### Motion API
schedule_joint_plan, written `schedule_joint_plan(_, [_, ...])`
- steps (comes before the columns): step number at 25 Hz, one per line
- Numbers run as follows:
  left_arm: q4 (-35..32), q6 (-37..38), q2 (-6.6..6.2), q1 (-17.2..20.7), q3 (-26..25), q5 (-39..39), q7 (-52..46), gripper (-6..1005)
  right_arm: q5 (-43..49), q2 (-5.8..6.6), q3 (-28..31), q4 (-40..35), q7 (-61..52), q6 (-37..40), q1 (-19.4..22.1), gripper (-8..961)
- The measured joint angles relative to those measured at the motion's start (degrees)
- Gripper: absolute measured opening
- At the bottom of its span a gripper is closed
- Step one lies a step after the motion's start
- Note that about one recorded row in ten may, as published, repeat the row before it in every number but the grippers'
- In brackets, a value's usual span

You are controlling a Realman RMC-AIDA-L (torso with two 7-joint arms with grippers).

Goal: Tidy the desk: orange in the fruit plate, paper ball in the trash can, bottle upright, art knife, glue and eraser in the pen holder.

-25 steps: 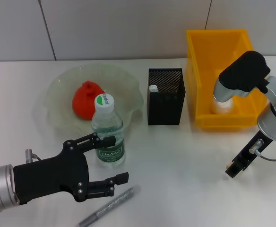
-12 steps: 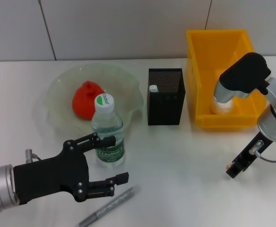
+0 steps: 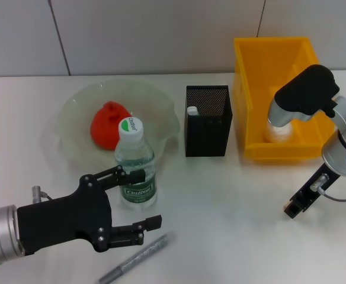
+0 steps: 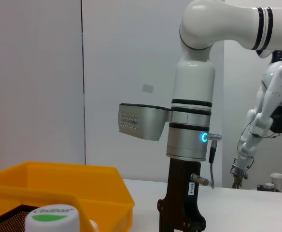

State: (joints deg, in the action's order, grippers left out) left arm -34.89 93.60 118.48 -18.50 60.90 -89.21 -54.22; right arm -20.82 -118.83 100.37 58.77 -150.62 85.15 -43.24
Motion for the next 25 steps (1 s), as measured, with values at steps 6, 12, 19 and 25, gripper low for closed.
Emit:
schedule_joint_plan(6, [0.00,-0.05,-0.08,-0.13,0.00,0.00,0.00,831,-0.15,0.00,0.26,0.86,-0.36,-0.17,0.00,414])
schedule_joint_plan(12, [0.00,-0.04,-0.09,-0.13,-0.14,0.00,0.00,831,-0.75,-0.01,0.30,5.23,-0.41,0.68,0.80,411])
schedule_joint_plan(19, [0.00,-0.01,-0.10,0.02,-0.33,0.05,0.00,831,-2.73,-0.14,0.80,18.77,-1.77,4.99,2.62,409])
schedule_joint_plan(25, [0.00,0.00,-0.16,-0.07,-0.43,0.07,0.07,831,-2.84,-0.17,0.97,27.63,-2.42,5.81,3.16,409])
